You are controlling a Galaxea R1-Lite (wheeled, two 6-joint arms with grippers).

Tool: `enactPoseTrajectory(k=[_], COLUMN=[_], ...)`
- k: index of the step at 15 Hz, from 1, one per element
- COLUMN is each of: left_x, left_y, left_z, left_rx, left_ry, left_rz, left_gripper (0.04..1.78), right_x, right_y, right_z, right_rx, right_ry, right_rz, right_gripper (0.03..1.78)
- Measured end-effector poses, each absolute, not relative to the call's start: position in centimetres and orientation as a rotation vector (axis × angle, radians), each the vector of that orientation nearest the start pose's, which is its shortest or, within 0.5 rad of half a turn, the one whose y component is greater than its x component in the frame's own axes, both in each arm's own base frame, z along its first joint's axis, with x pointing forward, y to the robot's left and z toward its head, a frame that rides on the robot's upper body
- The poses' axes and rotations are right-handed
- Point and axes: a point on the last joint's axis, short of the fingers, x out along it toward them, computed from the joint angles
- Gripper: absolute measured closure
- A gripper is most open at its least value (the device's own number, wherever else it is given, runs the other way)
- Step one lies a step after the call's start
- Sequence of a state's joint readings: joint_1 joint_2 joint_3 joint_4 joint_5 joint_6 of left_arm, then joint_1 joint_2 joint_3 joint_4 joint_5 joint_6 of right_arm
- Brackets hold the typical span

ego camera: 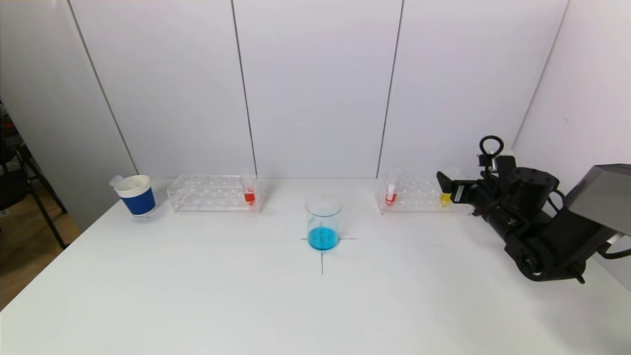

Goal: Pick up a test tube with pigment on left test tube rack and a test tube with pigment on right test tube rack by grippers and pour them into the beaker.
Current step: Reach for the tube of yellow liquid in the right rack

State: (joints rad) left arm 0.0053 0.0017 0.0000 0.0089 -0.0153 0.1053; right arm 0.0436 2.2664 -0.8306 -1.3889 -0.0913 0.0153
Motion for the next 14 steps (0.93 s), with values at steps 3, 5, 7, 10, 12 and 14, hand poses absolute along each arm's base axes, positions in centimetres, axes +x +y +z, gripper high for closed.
enactPoseTrajectory(k=[3, 5, 7, 10, 12, 14], left_x=[-2.3, -2.3, -2.3, -2.3, -2.3, -2.3], left_y=[0.0, 0.0, 0.0, 0.0, 0.0, 0.0], left_z=[7.5, 7.5, 7.5, 7.5, 7.5, 7.5], left_rx=[0.105, 0.105, 0.105, 0.105, 0.105, 0.105], left_ry=[0.01, 0.01, 0.01, 0.01, 0.01, 0.01], left_rz=[-0.011, -0.011, -0.011, -0.011, -0.011, -0.01], left_gripper=[0.06, 0.06, 0.06, 0.06, 0.06, 0.06], right_x=[39.9, 40.4, 40.8, 41.1, 41.1, 41.1], right_y=[1.4, 1.4, 1.5, 1.4, 1.4, 1.4], right_z=[6.1, 6.0, 6.1, 6.2, 6.2, 6.2], right_rx=[0.011, 0.011, 0.01, 0.01, 0.009, 0.009], right_ry=[0.046, 0.047, 0.051, 0.046, 0.044, 0.042], right_rz=[-0.051, -0.052, -0.05, -0.053, -0.052, -0.051], right_gripper=[0.04, 0.04, 0.04, 0.04, 0.04, 0.04])
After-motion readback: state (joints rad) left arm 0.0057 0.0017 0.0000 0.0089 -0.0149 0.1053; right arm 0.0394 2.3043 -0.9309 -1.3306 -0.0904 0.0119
